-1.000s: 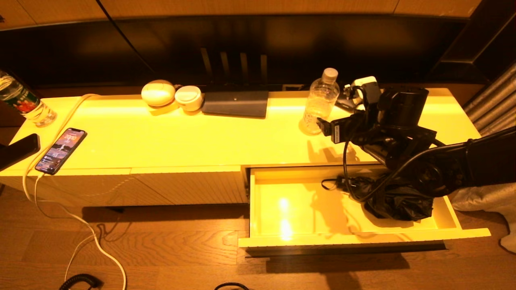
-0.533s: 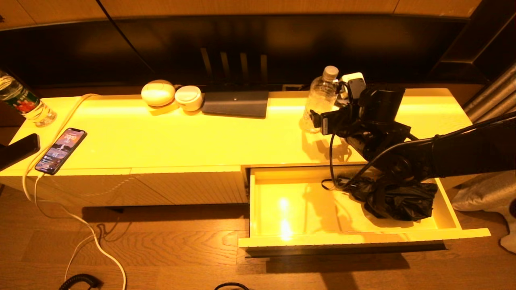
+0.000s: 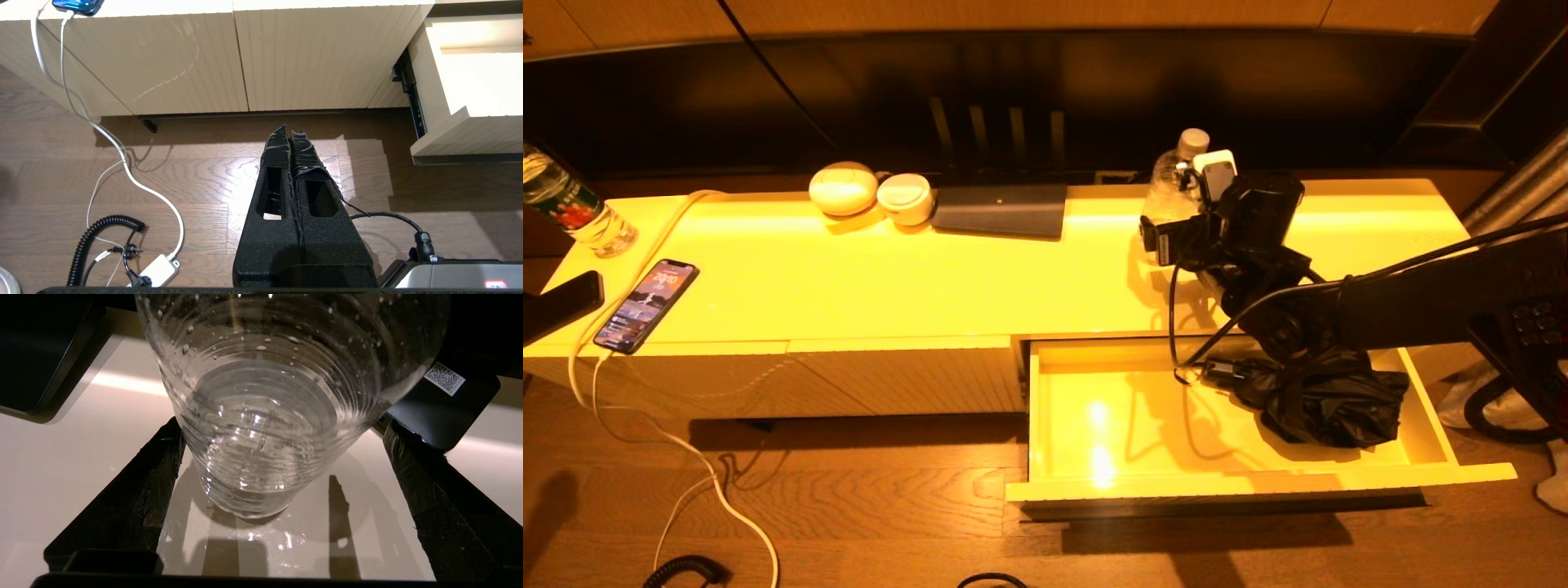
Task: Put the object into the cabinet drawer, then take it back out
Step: Put the mineral water in the drawer
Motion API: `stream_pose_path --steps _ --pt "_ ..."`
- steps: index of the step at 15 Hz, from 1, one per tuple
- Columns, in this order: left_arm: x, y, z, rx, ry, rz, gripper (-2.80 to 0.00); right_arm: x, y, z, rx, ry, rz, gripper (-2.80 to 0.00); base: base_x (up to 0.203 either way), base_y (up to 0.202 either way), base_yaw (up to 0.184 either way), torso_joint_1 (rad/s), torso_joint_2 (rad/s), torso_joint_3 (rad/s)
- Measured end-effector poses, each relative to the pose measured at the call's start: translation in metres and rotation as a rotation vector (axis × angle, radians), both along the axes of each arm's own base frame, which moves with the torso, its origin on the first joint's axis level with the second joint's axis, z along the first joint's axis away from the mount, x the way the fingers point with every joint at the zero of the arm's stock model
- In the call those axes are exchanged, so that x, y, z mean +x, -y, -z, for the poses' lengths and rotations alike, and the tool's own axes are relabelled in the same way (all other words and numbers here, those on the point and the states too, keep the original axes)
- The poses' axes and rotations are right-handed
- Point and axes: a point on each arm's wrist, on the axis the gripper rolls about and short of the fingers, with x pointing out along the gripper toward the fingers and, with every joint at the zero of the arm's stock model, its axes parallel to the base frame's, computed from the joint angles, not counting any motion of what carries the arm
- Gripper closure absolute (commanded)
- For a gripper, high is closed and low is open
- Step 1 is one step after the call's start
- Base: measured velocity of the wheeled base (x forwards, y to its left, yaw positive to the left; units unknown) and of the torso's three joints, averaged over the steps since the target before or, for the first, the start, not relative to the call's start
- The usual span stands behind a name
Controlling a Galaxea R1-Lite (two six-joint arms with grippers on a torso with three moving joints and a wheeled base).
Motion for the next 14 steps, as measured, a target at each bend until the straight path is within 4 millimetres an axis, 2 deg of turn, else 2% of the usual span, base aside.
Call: stream_pose_path --steps 3,6,14 --pt "0.0 0.0 0.0 0.0 0.0 0.0 0.0 0.005 -0.002 -0.01 -0.005 0.084 0.025 -2.8 0.0 0.0 0.0 0.0 0.0 0.0" --pt "0.0 0.0 0.0 0.0 0.0 -0.001 0.0 0.008 -0.004 -0.013 -0.033 0.172 0.055 -2.8 0.0 0.0 0.0 0.0 0.0 0.0" --pt "0.0 0.0 0.0 0.0 0.0 0.0 0.0 0.017 -0.007 -0.01 -0.041 0.306 0.085 -2.8 0.0 0.0 0.0 0.0 0.0 0.0"
